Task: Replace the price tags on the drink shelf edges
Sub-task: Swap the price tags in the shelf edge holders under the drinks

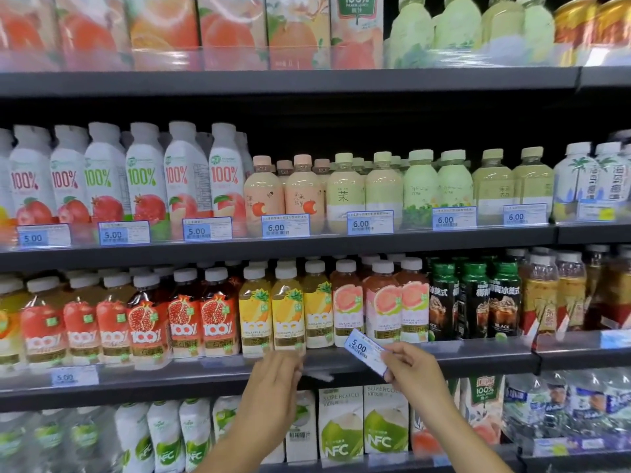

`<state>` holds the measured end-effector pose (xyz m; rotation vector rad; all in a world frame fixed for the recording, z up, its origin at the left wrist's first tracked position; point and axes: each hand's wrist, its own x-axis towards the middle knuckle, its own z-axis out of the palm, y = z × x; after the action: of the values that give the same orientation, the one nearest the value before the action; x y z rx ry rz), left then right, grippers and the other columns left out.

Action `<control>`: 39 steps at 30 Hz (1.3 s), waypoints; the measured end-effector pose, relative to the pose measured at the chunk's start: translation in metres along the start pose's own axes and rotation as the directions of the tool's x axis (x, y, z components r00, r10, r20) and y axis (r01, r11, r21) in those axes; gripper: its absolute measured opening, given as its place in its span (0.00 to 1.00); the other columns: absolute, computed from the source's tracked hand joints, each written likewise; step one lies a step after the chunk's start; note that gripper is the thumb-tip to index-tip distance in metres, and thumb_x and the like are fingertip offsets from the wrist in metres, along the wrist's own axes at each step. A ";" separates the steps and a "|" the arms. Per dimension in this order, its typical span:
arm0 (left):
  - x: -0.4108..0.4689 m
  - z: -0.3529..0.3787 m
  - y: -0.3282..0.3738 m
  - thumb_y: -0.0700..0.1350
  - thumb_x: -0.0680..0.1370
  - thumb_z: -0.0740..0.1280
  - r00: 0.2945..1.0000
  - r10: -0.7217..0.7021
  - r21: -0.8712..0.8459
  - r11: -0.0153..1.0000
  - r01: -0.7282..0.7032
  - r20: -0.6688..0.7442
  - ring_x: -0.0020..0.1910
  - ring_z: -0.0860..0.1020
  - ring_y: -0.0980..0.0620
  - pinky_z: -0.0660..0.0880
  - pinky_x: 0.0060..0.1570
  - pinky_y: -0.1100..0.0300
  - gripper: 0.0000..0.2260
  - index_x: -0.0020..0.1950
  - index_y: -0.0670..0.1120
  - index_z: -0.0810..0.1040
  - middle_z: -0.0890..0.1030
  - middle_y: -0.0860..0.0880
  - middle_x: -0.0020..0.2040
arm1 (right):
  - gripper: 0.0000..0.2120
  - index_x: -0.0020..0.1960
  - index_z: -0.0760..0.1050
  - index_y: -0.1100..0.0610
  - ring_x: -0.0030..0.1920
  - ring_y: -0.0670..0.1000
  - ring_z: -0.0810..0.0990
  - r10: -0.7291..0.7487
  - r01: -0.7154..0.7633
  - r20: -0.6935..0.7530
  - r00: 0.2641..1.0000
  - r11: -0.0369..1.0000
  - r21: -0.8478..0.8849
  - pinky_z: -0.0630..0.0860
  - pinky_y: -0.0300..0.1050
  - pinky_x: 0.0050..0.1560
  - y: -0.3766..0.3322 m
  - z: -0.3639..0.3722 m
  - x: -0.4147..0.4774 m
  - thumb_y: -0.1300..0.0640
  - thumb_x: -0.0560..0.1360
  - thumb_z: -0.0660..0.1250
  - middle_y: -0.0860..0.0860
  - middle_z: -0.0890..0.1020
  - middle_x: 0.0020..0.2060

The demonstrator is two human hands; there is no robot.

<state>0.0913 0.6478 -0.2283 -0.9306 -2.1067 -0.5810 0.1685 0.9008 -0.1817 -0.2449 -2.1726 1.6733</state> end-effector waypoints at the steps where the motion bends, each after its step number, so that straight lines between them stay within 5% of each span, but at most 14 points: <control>1: -0.007 0.001 -0.004 0.42 0.80 0.58 0.999 0.028 0.045 0.999 -0.029 0.025 0.54 0.73 0.53 0.71 0.54 0.55 0.06 0.54 0.49 0.72 0.75 0.54 0.55 | 0.05 0.49 0.81 0.53 0.32 0.50 0.77 0.002 -0.002 0.009 1.000 1.000 0.018 0.74 0.48 0.37 0.000 0.003 0.002 0.59 0.78 0.67 0.55 0.83 0.32; 4: -0.020 0.004 -0.013 0.42 0.78 0.58 0.994 0.050 0.186 0.980 -0.067 0.096 0.69 0.70 0.48 0.63 0.68 0.52 0.10 0.55 0.48 0.74 0.74 0.50 0.69 | 0.05 0.50 0.80 0.57 0.30 0.52 0.77 -0.023 0.020 0.041 0.999 0.998 0.056 0.76 0.49 0.37 -0.005 0.018 0.006 0.62 0.79 0.66 0.57 0.85 0.33; 11: -0.027 0.000 -0.022 0.39 0.72 0.55 0.989 0.017 0.300 0.952 -0.060 0.146 0.73 0.67 0.45 0.58 0.72 0.47 0.16 0.56 0.47 0.75 0.73 0.47 0.71 | 0.04 0.50 0.79 0.58 0.34 0.53 0.81 -0.063 0.056 0.100 0.993 0.996 0.073 0.80 0.55 0.47 -0.018 0.050 0.006 0.61 0.79 0.65 0.54 0.86 0.37; 18: -0.028 0.001 -0.028 0.39 0.71 0.55 0.982 0.055 0.320 0.941 -0.113 0.183 0.70 0.73 0.43 0.63 0.69 0.46 0.19 0.58 0.45 0.76 0.76 0.45 0.70 | 0.04 0.50 0.78 0.57 0.33 0.51 0.82 -0.099 0.092 0.075 0.992 0.992 0.086 0.81 0.52 0.48 -0.024 0.073 0.012 0.60 0.80 0.65 0.52 0.87 0.37; 25: -0.011 -0.008 -0.024 0.38 0.68 0.70 0.985 0.041 0.184 0.980 -0.072 0.170 0.62 0.72 0.46 0.73 0.59 0.52 0.20 0.58 0.48 0.72 0.76 0.50 0.61 | 0.07 0.49 0.78 0.51 0.36 0.43 0.82 -0.301 0.303 0.062 0.951 0.953 -0.026 0.79 0.37 0.38 -0.030 0.101 0.011 0.62 0.78 0.66 0.51 0.85 0.37; 30: -0.015 -0.002 -0.024 0.37 0.70 0.71 0.988 0.012 0.118 0.993 -0.031 0.154 0.62 0.70 0.49 0.68 0.59 0.57 0.19 0.58 0.48 0.72 0.73 0.52 0.62 | 0.08 0.52 0.81 0.52 0.44 0.41 0.78 -0.636 0.628 0.156 0.756 0.636 -0.448 0.74 0.34 0.46 -0.008 0.108 0.023 0.62 0.76 0.70 0.43 0.80 0.42; 35: -0.019 0.004 -0.027 0.37 0.72 0.70 0.995 0.037 0.096 0.994 -0.046 0.093 0.63 0.70 0.48 0.67 0.60 0.56 0.17 0.59 0.47 0.72 0.74 0.51 0.63 | 0.13 0.56 0.82 0.55 0.48 0.44 0.75 -0.719 0.715 0.279 0.636 0.414 -0.563 0.76 0.40 0.47 0.005 0.103 0.026 0.65 0.73 0.72 0.45 0.78 0.46; 39: -0.018 0.007 -0.028 0.36 0.72 0.72 0.998 0.054 0.078 0.995 -0.056 0.032 0.62 0.71 0.48 0.64 0.59 0.57 0.17 0.58 0.47 0.72 0.75 0.50 0.62 | 0.13 0.56 0.82 0.55 0.49 0.47 0.73 -0.720 0.716 0.314 0.618 0.352 -0.603 0.78 0.44 0.41 0.004 0.105 0.022 0.64 0.72 0.72 0.47 0.77 0.48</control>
<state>0.0748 0.6265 -0.2493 -0.9550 -2.1079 -0.4549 0.1059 0.8161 -0.2044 0.4938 -2.2676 0.3123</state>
